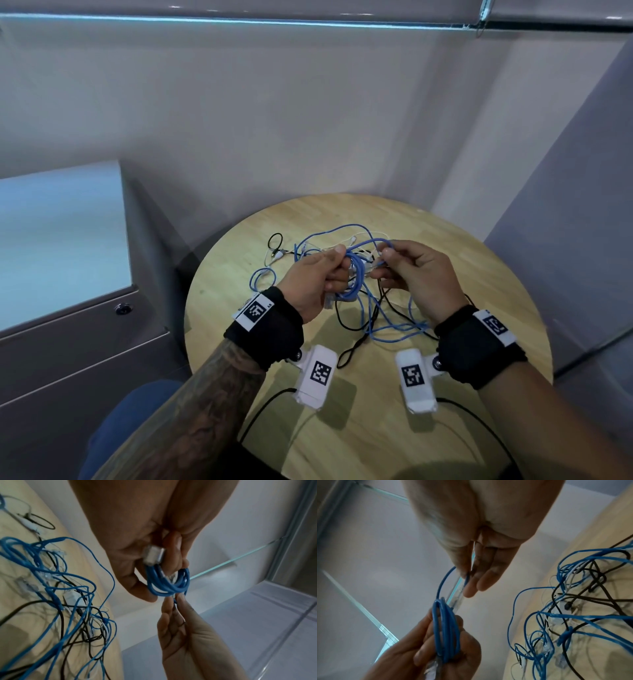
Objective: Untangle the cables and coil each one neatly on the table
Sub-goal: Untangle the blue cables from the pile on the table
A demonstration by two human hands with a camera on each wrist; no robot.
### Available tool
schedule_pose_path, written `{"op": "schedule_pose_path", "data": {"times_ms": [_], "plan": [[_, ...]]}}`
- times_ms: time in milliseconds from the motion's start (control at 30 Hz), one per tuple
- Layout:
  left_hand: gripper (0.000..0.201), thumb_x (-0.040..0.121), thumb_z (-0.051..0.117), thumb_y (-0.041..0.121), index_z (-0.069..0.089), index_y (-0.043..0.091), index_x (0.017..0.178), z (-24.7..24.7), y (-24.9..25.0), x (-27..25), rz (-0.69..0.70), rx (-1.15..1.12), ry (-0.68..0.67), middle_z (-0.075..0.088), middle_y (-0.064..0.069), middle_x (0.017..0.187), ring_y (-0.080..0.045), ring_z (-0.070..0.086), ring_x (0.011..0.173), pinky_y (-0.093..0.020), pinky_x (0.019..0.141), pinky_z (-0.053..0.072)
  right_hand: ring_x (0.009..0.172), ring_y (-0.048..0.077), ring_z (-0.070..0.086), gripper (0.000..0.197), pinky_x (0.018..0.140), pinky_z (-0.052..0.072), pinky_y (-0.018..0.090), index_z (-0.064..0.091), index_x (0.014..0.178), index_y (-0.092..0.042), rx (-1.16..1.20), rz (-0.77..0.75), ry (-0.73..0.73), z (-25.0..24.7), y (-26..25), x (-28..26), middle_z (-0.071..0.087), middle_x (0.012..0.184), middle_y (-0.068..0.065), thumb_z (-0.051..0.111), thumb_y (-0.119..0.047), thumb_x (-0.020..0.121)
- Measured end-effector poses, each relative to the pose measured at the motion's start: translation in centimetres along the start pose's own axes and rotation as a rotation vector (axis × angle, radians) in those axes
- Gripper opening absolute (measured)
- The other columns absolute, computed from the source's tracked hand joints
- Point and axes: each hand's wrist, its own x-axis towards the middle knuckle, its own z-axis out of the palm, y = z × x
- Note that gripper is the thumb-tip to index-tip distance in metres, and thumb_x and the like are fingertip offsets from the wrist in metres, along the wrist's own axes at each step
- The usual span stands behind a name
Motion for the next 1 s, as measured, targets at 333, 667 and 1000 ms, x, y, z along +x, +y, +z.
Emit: {"op": "schedule_pose_path", "data": {"times_ms": [333,667,1000], "plan": [[0.034,0.102,0.040,0.036,0.054,0.017,0.078,0.9,-1.6,0.1,-0.053,-0.173,-0.015,0.032,0.010,0.054,-0.001,0.029,0.040,-0.030,0.066,0.045,0.076,0.020,0.069,0.022,0.062,0.057,0.031,0.068,0.120,-0.014,0.024,0.051,-0.014,1.7,1.3,-1.0,0.076,0.089,0.006,0.056,-0.014,0.100],[0.034,0.103,0.041,0.030,0.056,0.012,0.077,1.3,-2.2,0.2,0.114,0.006,0.150,0.042,0.008,0.051,-0.003,0.031,0.041,-0.018,0.040,0.032,0.088,0.023,0.074,0.044,0.080,0.061,0.039,0.055,0.121,-0.011,-0.088,-0.037,-0.074,2.7,2.5,-1.5,0.077,0.096,0.008,0.078,-0.022,0.085],[0.036,0.106,0.034,0.027,0.055,-0.002,0.107,1.9,-3.0,0.5,0.188,0.115,0.091,0.032,0.001,0.062,-0.010,0.025,0.055,-0.020,0.051,0.022,0.067,0.026,0.060,0.041,0.069,0.053,0.048,0.056,0.089,0.001,-0.013,-0.059,0.012,3.4,1.1,-1.5,0.061,0.072,0.011,0.061,-0.039,0.097]]}}
